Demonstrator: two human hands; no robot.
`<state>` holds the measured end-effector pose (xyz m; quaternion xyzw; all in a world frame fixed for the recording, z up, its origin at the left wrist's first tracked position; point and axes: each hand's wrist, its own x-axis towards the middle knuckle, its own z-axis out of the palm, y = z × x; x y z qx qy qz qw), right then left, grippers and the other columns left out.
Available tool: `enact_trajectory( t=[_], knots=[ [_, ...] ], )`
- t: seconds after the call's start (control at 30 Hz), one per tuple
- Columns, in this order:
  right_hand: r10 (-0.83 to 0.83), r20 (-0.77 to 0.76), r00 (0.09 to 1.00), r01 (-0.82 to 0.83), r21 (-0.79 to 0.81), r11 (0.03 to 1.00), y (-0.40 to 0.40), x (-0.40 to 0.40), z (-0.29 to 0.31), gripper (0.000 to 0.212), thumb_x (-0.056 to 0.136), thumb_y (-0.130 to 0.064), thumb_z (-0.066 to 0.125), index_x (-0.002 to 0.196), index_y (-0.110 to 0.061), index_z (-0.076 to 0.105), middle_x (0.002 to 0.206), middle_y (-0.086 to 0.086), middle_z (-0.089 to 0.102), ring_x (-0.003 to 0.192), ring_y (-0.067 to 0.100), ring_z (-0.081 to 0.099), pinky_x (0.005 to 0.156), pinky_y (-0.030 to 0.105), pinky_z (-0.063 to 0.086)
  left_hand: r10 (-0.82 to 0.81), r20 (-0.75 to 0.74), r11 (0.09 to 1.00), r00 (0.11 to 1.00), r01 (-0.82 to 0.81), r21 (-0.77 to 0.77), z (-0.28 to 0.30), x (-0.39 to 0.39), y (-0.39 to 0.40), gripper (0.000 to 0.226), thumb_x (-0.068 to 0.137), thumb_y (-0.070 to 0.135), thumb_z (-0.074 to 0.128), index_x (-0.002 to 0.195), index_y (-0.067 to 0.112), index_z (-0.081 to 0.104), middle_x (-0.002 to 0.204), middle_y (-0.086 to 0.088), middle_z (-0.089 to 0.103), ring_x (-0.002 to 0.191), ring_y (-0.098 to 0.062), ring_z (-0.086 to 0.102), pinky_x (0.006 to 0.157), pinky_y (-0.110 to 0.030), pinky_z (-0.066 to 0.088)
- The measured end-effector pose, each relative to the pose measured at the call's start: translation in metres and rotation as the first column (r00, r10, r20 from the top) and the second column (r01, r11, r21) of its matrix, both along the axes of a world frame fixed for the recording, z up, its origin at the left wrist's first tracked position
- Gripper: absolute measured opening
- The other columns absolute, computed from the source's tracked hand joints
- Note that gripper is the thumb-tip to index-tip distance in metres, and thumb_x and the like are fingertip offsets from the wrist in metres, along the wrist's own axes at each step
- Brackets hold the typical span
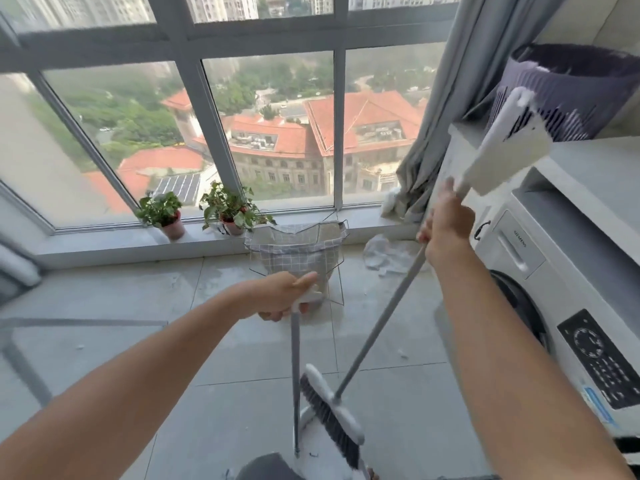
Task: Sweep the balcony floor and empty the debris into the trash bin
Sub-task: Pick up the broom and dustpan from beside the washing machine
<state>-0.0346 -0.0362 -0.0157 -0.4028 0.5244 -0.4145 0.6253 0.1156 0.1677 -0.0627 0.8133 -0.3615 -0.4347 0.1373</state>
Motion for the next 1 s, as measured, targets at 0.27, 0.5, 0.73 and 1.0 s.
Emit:
enact_trajectory(
  t=[0.27, 0.5, 0.73, 1.0],
  knots=[
    [0.146, -0.262, 0.954, -0.182, -0.118, 0.976, 0.011, 0.021, -0.037, 0.057, 0.096, -0.057, 0.043, 0.075, -0.008, 0.061, 0.067, 0.007, 0.061, 0.055, 0.016, 0.056, 0.06, 0.027, 0.052, -0.038, -0.021, 0.997, 0.999, 0.04, 0.068, -0.031, 0.015, -0.009, 0.068, 0.088, 0.076, 0.036, 0.074, 0.014, 0.062, 0.062, -0.002, 0.044, 0.047, -0.017, 0.037, 0.049, -0.023, 0.032],
    [0.284, -0.677, 0.679, -0.36, 0.029, 0.932, 0.016, 0.004, -0.084, 0.036, 0.093, -0.041, 0.046, 0.098, -0.008, 0.06, 0.065, 0.007, 0.062, 0.056, 0.025, 0.06, 0.062, 0.04, 0.058, -0.097, -0.041, 0.992, 0.994, 0.1, 0.073, -0.057, 0.055, -0.012, 0.058, 0.092, 0.065, 0.043, 0.074, 0.013, 0.06, 0.062, -0.002, 0.046, 0.048, -0.018, 0.04, 0.052, -0.025, 0.035],
    [0.113, 0.31, 0.944, -0.248, 0.44, 0.863, 0.017, -0.003, -0.086, 0.038, 0.088, -0.006, 0.035, 0.116, 0.006, 0.058, 0.104, 0.034, 0.062, 0.105, 0.048, 0.062, 0.094, 0.057, 0.05, -0.199, 0.034, 0.98, 0.979, 0.199, 0.008, -0.076, 0.097, -0.024, 0.058, 0.091, 0.069, 0.042, 0.072, 0.016, 0.056, 0.054, 0.003, 0.046, 0.045, -0.016, 0.042, 0.049, -0.023, 0.035],
    [-0.093, 0.18, 0.979, -0.039, 0.619, 0.785, 0.032, -0.005, -0.113, 0.011, 0.088, 0.003, 0.04, 0.091, -0.002, 0.05, 0.104, 0.021, 0.045, 0.061, 0.03, 0.06, 0.044, 0.026, 0.053, -0.263, 0.121, 0.964, 0.957, 0.265, -0.003, -0.108, 0.146, -0.029, 0.063, 0.089, 0.072, 0.039, 0.071, 0.017, 0.061, 0.061, -0.001, 0.06, 0.052, -0.019, 0.056, 0.059, -0.026, 0.046]
  ],
)
